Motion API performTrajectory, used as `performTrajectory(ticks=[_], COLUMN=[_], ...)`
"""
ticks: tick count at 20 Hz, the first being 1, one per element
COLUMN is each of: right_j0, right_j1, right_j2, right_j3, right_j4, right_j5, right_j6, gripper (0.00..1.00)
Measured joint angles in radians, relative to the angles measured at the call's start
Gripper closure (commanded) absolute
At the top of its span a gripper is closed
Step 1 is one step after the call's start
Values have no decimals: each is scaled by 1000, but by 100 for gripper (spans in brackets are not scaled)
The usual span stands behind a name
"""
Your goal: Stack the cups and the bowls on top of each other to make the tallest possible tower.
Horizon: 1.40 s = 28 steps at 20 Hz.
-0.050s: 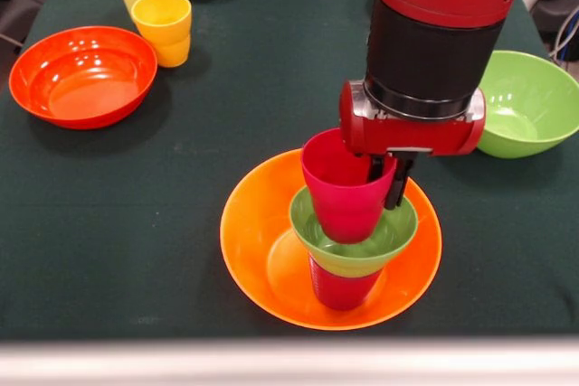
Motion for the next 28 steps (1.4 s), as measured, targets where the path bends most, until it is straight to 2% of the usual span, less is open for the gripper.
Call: performTrajectory(ticks=[14, 15, 28], right_j0=[0, 0, 0], right_j1=[2, 1, -10], right_j2=[0, 0, 0], right_j3=[4, 8, 13], right_j4=[0, 0, 0], right_j5=[0, 0, 0], right_j6=[0, 0, 0], gripper=[100, 0, 0])
